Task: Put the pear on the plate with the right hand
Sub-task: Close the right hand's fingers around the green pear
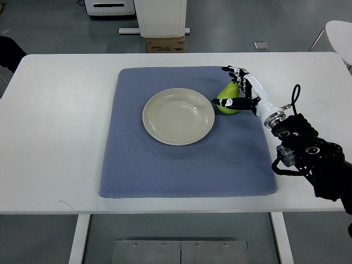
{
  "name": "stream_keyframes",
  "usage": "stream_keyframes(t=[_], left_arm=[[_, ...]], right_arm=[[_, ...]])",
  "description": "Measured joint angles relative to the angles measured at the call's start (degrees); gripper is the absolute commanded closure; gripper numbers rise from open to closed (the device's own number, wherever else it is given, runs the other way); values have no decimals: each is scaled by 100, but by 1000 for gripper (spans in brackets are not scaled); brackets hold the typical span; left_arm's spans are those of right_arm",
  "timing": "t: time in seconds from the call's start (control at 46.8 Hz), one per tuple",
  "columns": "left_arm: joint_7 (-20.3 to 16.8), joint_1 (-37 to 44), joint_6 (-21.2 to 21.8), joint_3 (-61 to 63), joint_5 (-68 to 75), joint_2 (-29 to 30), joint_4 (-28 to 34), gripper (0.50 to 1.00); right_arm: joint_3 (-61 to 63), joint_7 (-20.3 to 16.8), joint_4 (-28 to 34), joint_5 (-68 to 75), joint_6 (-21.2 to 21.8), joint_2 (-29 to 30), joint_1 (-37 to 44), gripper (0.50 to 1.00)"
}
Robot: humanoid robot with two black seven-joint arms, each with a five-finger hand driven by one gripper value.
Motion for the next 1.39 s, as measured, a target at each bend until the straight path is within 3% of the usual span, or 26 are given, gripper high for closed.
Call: stream_keyframes(t=[0.962, 1.154, 1.24, 1.39], left_arm=[[-2, 0, 0, -1, 0, 0, 0, 500], [-2, 0, 0, -1, 0, 0, 0, 500], [-2, 0, 0, 0, 0, 0, 0, 500], [-2, 0, 0, 0, 0, 0, 0, 500]], right_arm=[[-197, -1, -662, 0, -290, 224, -173, 523], [-381, -1, -662, 1, -328, 245, -184, 636], [-501, -1, -662, 1, -396, 248, -184, 716], [-603, -1, -662, 1, -435, 256, -184, 944]])
